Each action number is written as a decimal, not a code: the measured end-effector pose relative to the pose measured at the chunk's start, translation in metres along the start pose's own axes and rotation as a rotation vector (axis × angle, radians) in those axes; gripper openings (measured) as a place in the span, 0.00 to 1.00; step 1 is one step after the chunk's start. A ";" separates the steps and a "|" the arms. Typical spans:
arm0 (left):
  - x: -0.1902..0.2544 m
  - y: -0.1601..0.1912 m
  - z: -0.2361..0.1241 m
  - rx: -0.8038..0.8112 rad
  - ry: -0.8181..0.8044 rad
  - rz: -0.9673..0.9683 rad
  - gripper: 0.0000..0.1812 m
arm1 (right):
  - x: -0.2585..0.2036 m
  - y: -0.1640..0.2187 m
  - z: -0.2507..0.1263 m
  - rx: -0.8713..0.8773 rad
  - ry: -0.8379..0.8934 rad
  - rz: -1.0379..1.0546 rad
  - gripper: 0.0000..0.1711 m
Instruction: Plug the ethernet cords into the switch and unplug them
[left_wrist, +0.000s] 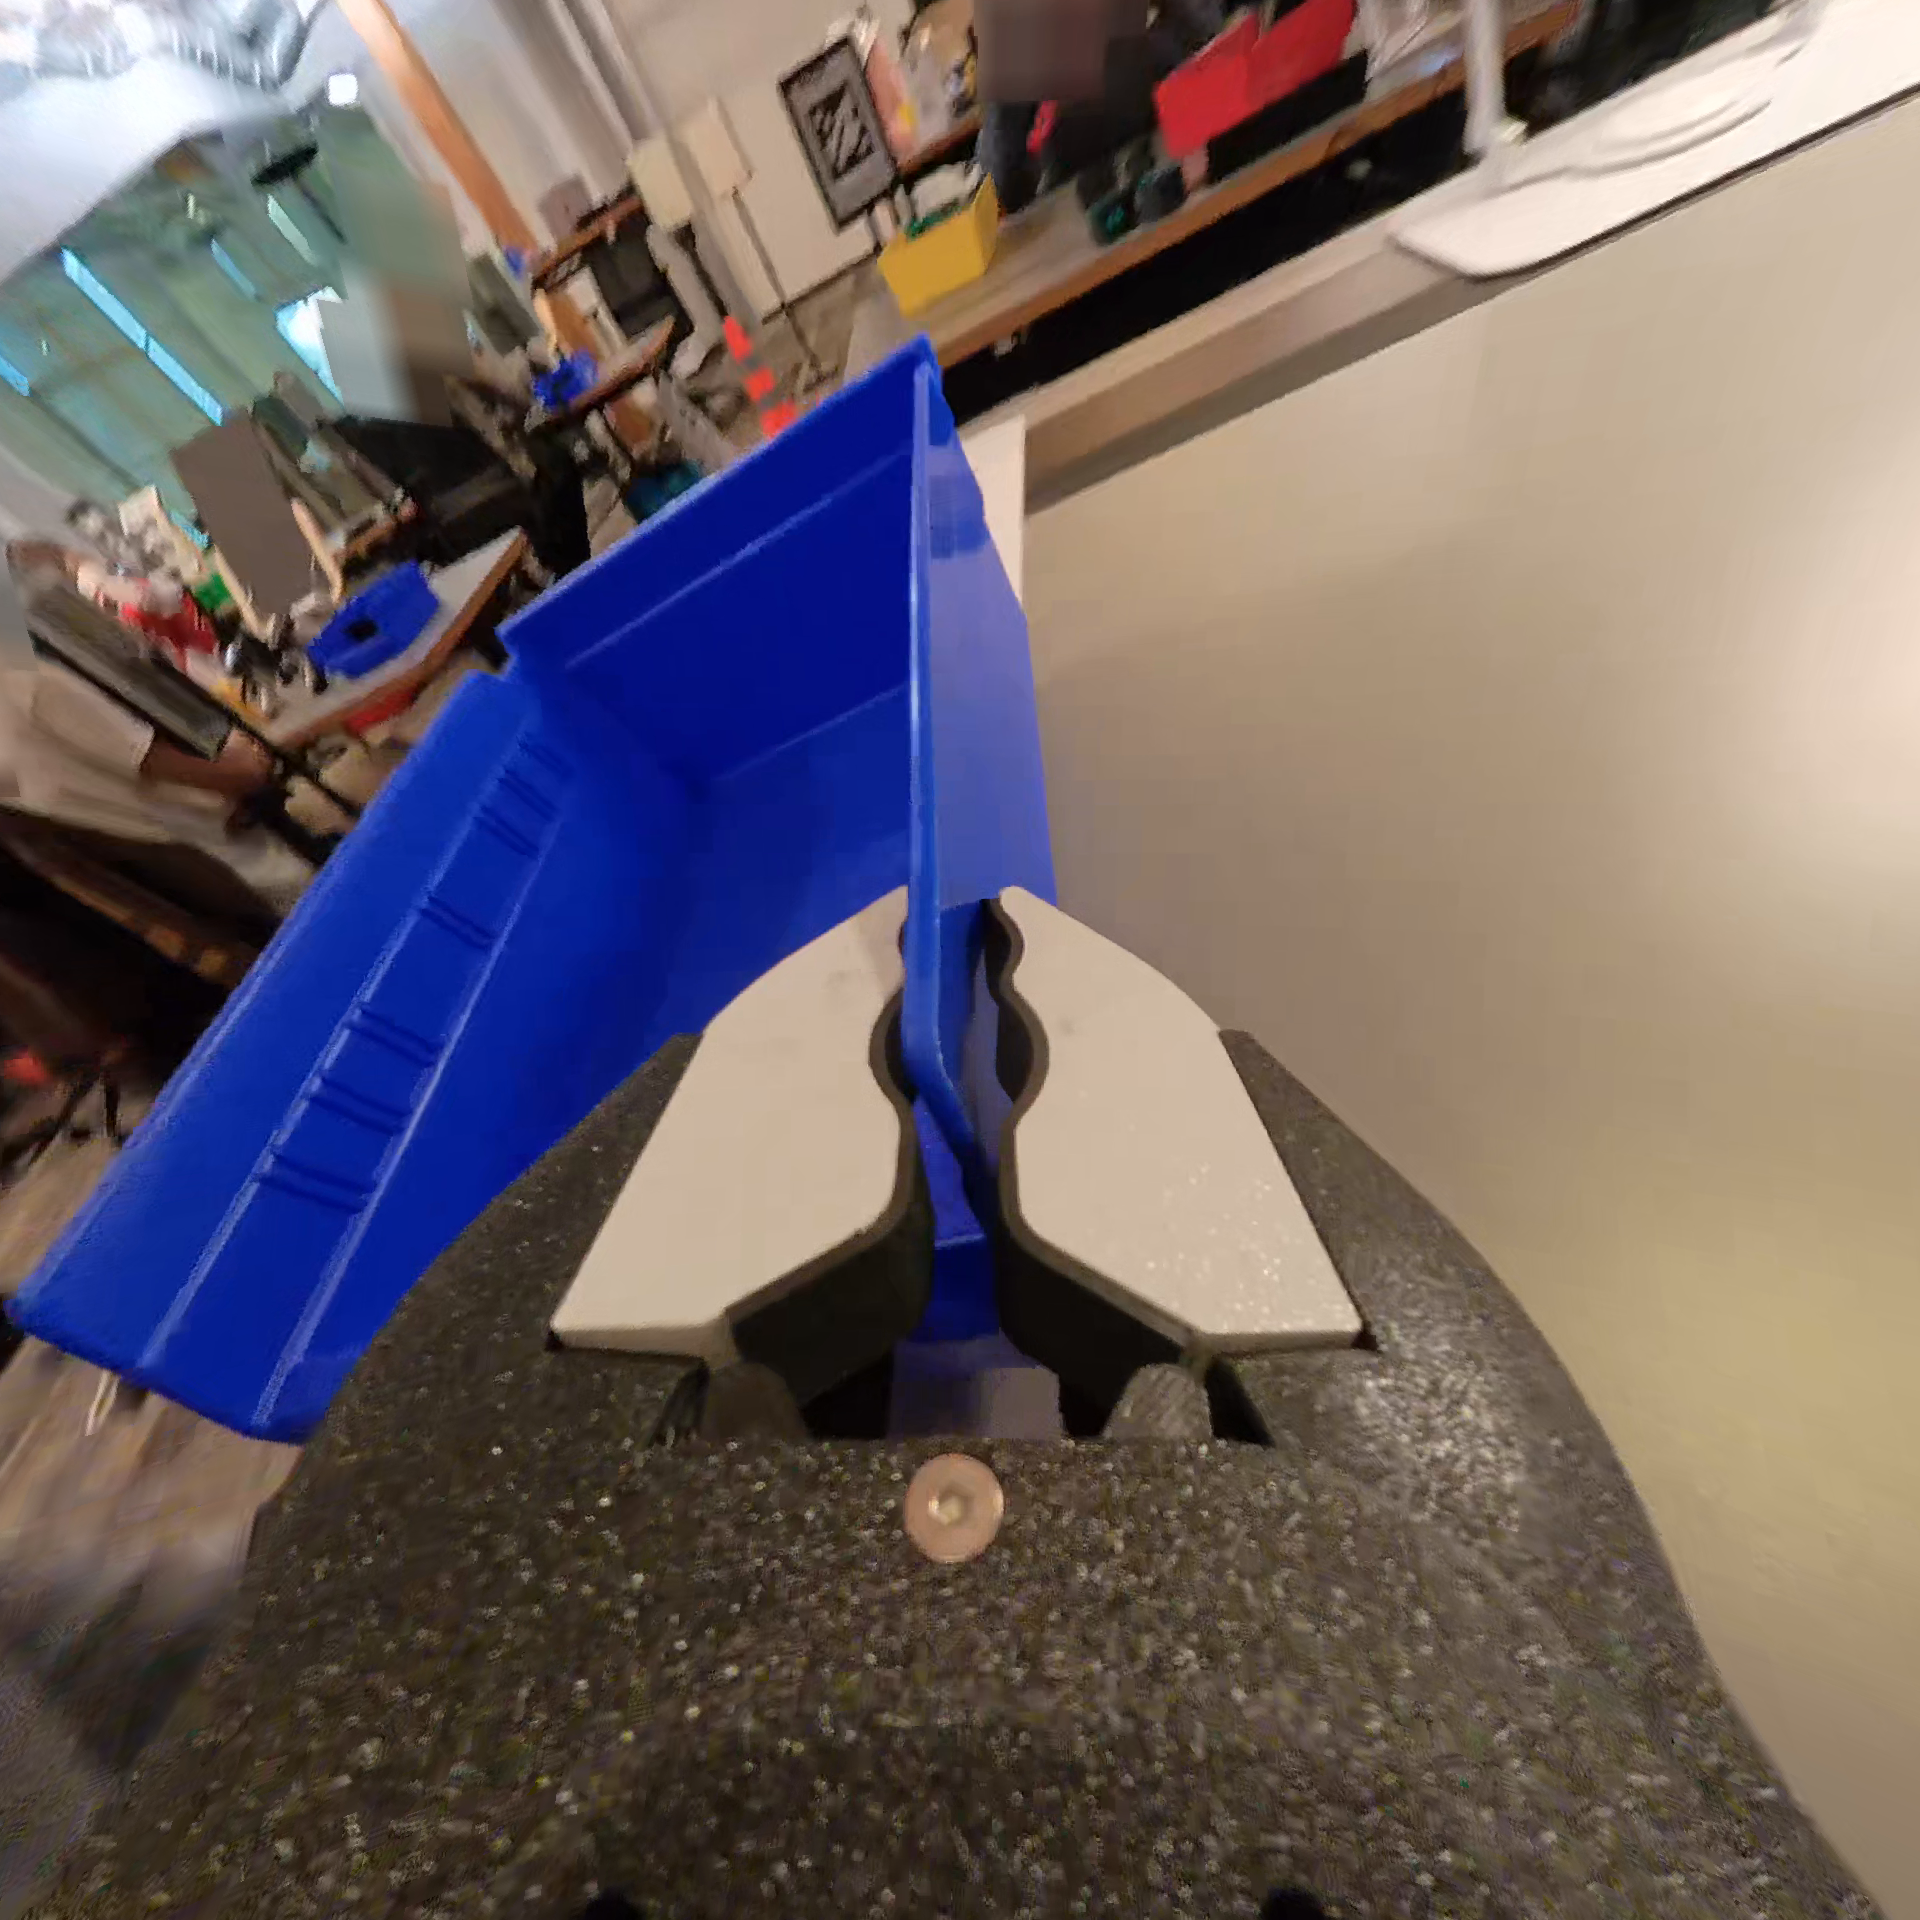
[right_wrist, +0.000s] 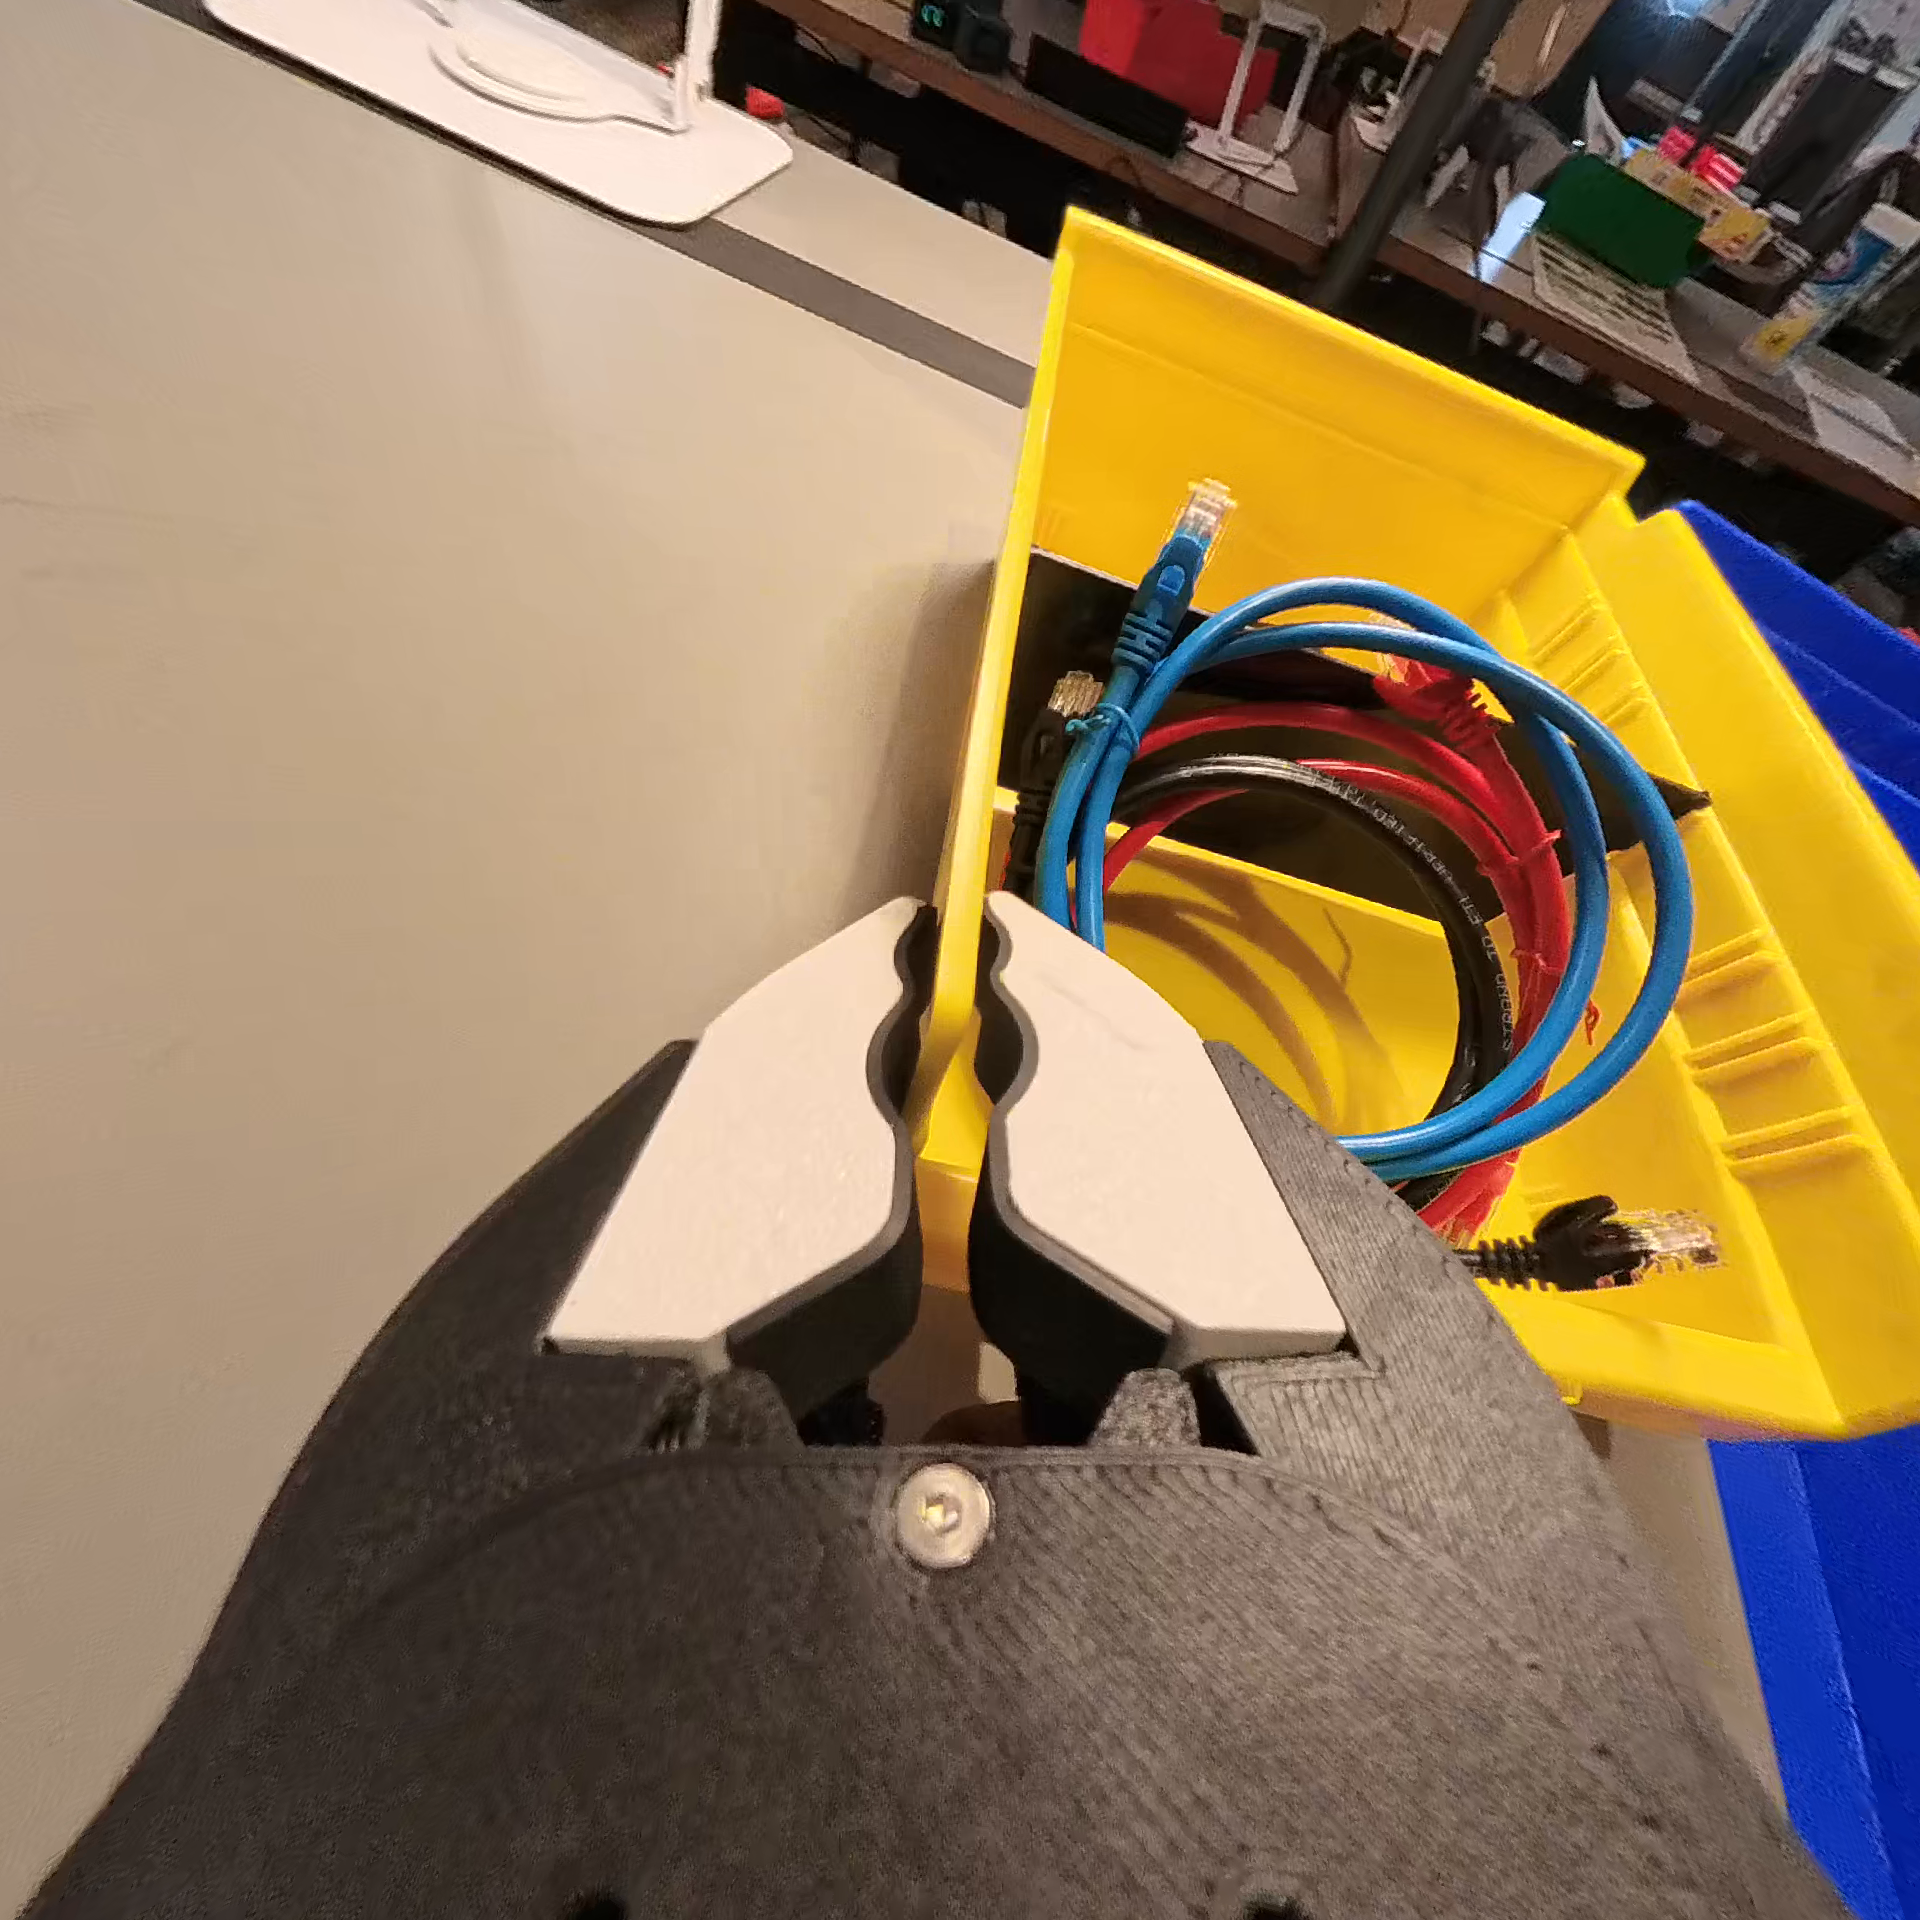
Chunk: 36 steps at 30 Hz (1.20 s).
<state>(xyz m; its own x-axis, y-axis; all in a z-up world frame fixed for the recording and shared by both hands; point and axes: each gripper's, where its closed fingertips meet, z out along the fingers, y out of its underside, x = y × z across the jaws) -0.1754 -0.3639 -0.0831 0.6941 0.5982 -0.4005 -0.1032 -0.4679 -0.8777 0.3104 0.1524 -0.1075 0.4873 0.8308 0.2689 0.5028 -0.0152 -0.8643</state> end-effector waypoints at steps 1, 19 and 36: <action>0.006 -0.009 -0.005 0.044 0.022 0.027 0.04 | -0.004 -0.001 -0.001 0.006 -0.021 -0.007 0.03; 0.183 -0.075 -0.100 0.502 1.002 0.299 0.04 | -0.132 -0.059 0.044 0.133 -0.626 -0.212 0.03; 0.220 -0.054 -0.161 0.570 1.569 0.261 0.03 | -0.252 -0.119 0.090 0.220 -1.113 -0.431 0.03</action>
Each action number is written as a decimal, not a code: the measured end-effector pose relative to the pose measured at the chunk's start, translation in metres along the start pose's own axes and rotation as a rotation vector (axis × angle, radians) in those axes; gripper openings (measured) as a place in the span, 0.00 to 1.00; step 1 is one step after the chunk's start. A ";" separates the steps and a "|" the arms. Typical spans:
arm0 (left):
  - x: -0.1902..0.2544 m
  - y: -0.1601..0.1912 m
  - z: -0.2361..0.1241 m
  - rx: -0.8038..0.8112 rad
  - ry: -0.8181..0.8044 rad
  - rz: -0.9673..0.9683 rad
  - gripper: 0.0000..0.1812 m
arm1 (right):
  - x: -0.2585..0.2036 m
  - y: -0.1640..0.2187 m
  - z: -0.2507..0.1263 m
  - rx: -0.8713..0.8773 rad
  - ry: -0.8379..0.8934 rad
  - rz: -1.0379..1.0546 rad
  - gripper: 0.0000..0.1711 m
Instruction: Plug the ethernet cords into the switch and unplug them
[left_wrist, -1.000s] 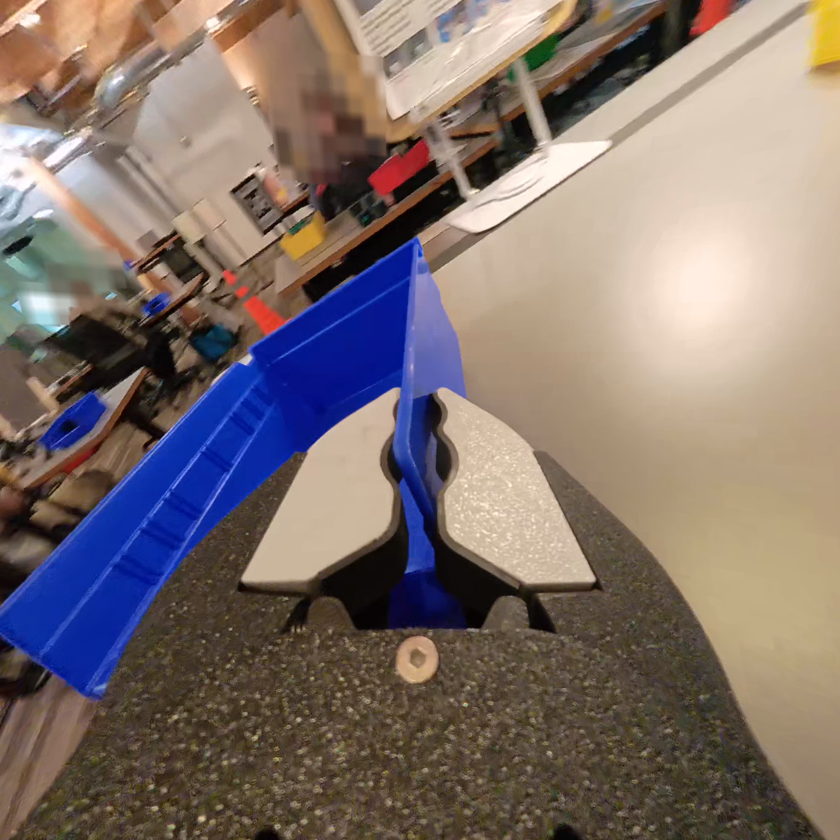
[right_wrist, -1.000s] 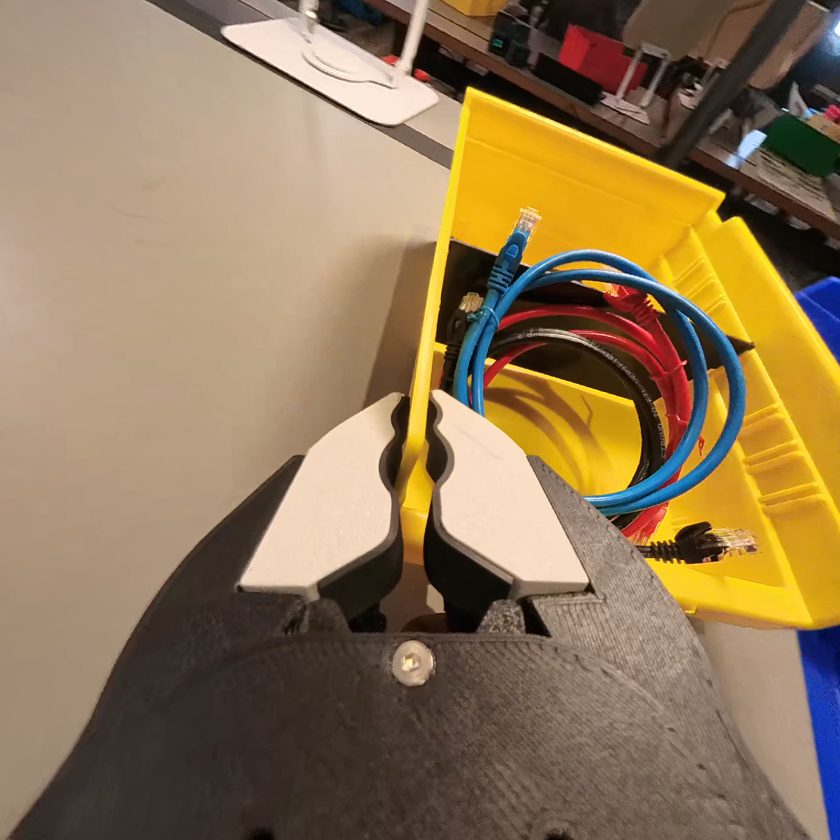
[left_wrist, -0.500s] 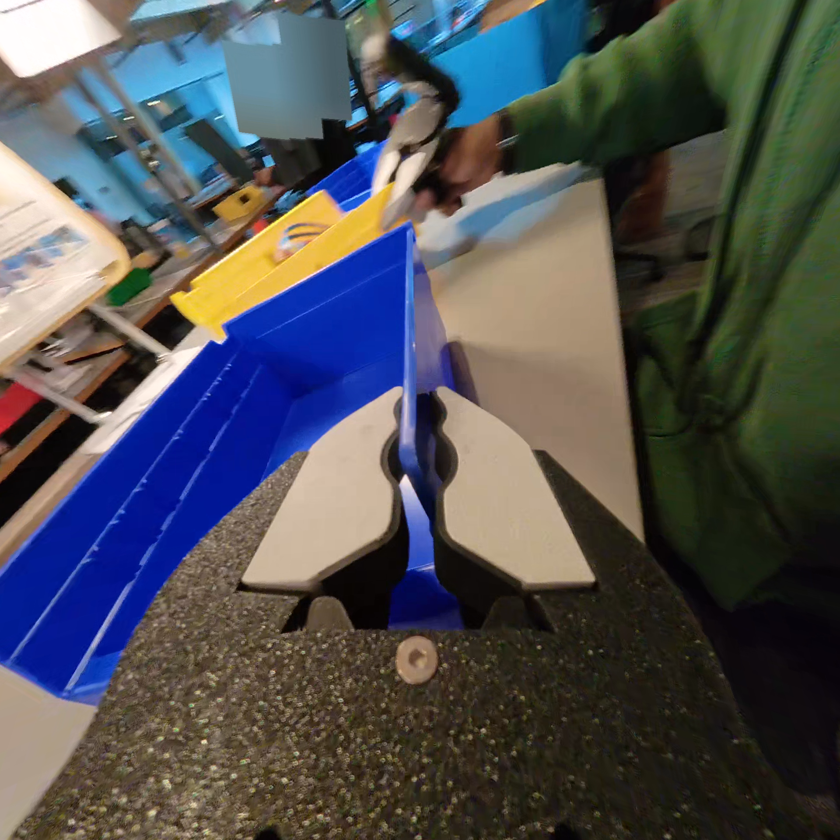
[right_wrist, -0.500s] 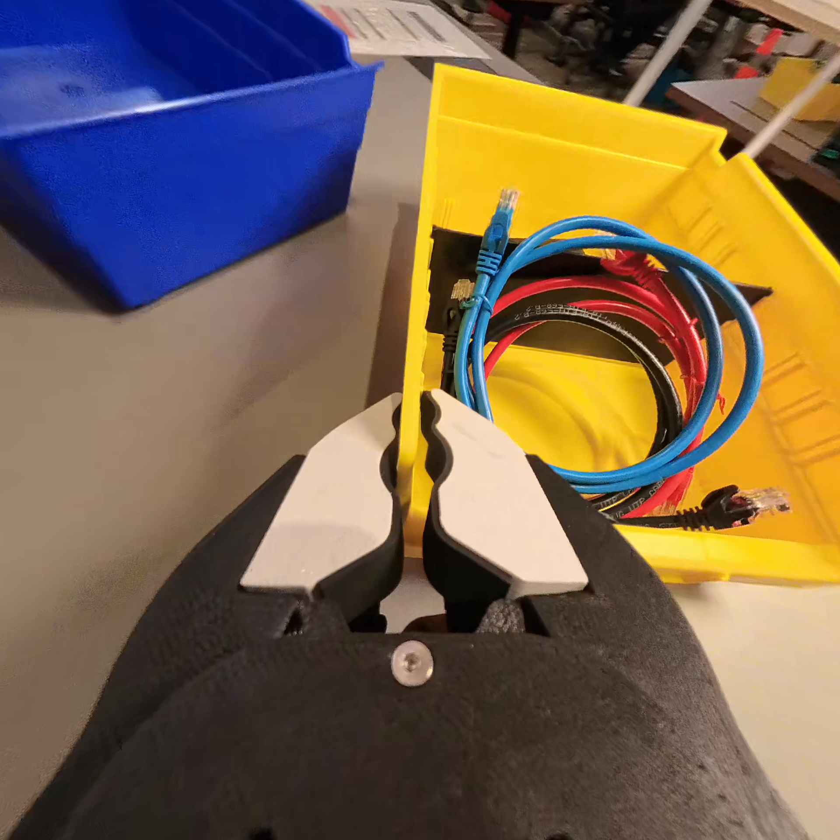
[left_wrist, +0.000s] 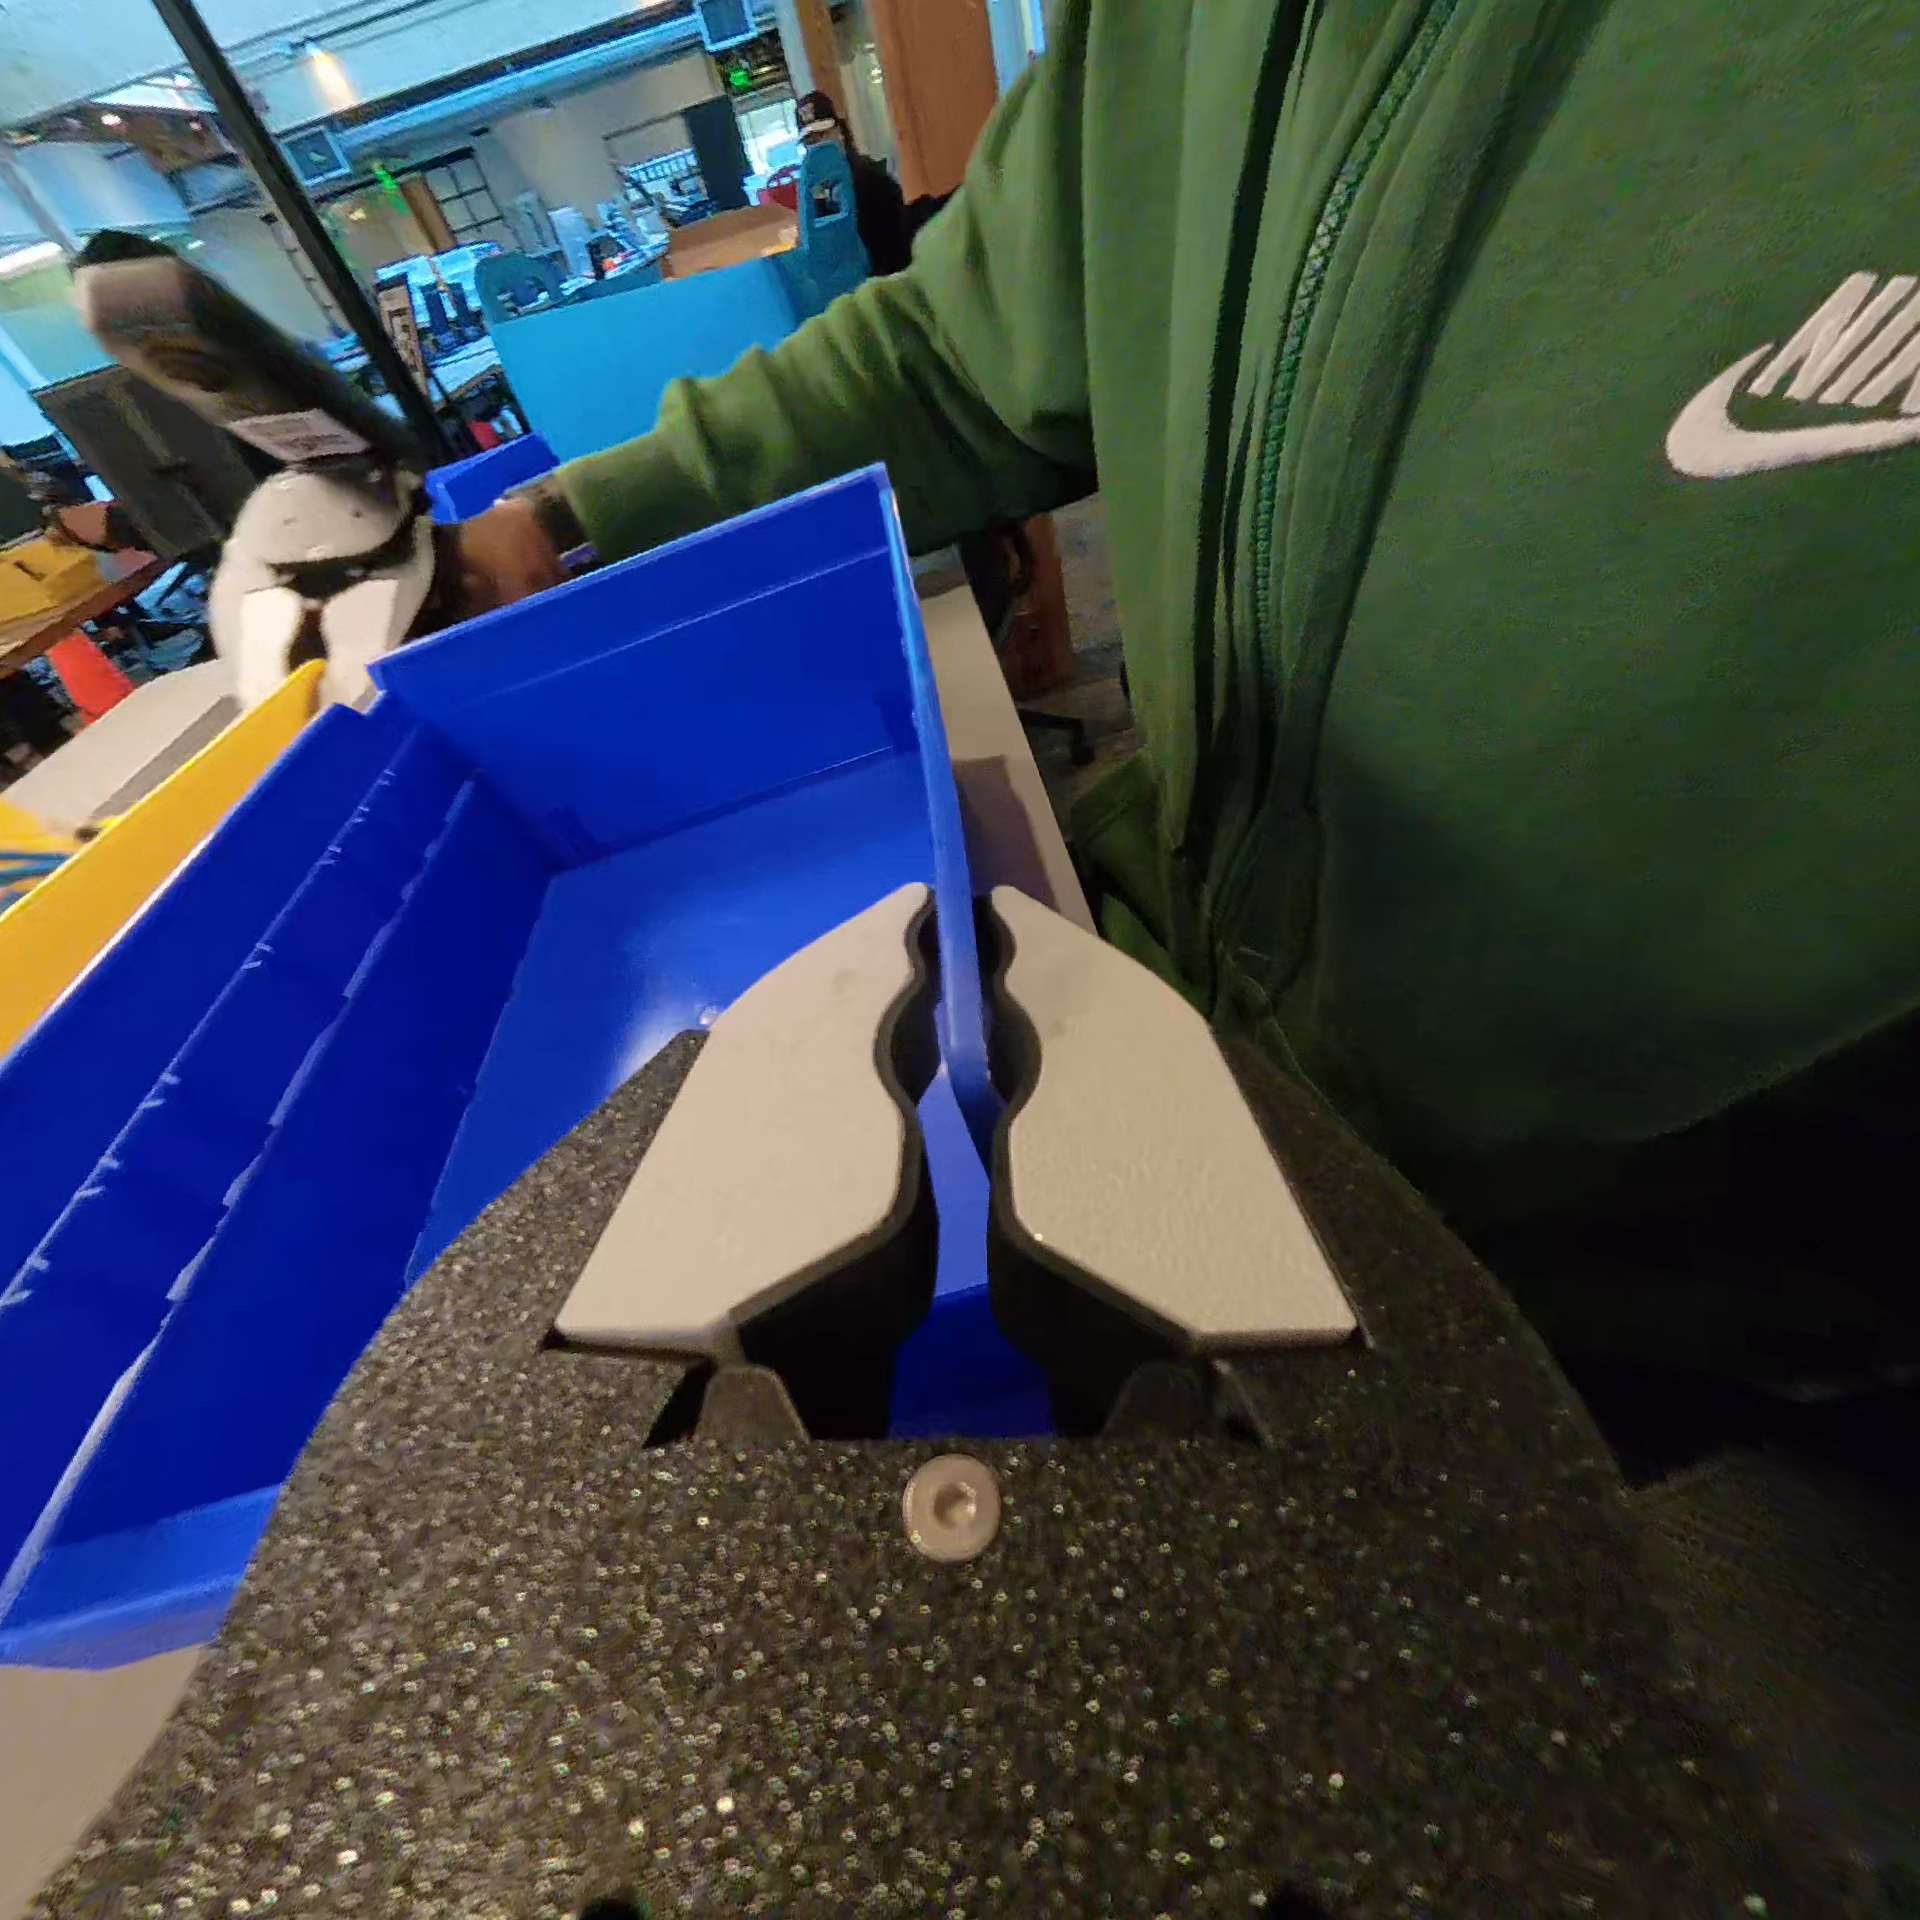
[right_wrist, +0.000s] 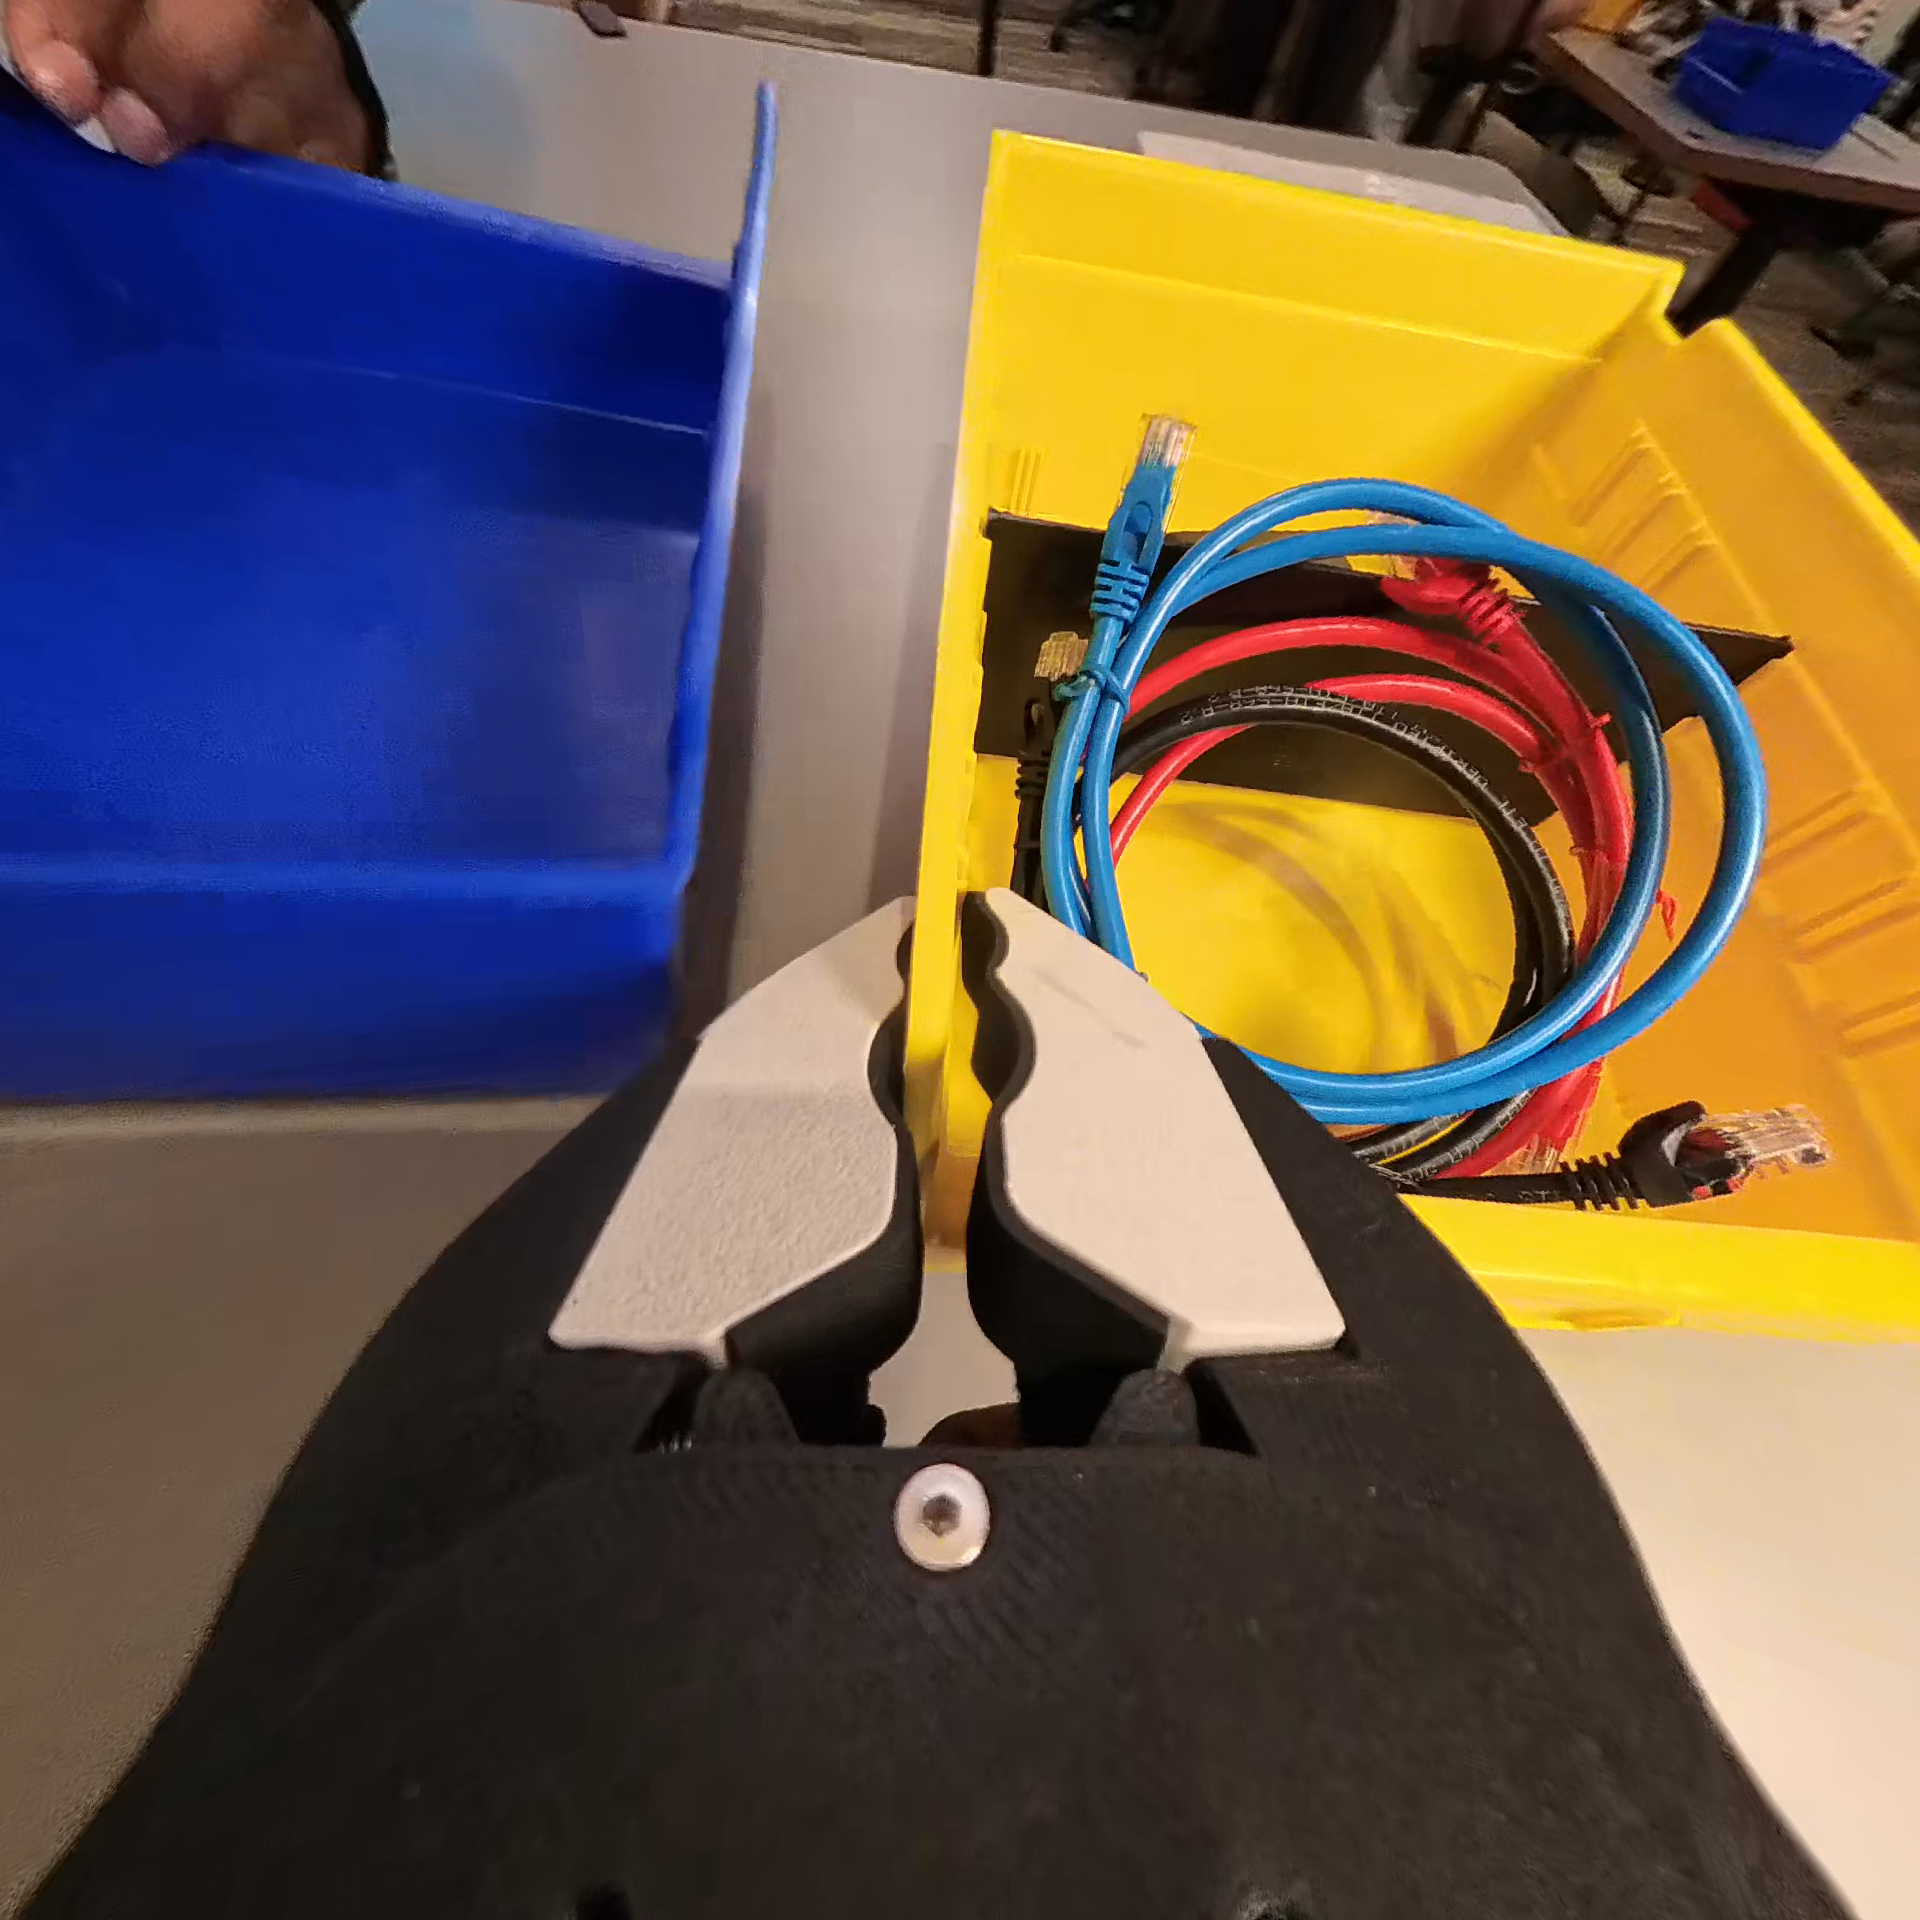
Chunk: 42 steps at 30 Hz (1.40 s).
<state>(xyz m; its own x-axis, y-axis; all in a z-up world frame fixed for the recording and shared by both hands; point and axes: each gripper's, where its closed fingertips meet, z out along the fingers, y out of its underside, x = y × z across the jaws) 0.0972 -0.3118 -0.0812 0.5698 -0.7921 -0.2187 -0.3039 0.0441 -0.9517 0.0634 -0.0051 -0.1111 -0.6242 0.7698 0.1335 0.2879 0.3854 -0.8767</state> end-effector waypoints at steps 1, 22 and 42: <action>0.001 0.000 0.004 0.003 0.016 0.004 0.03 | -0.001 -0.004 0.007 0.002 -0.019 -0.009 0.03; -0.165 -0.019 -0.070 -0.070 -0.773 -0.470 0.37 | -0.051 -0.044 -0.115 0.092 0.307 0.505 0.41; -0.307 0.117 -0.132 -0.487 -1.072 -0.796 0.04 | -0.102 0.011 -0.099 -0.225 0.177 0.508 0.14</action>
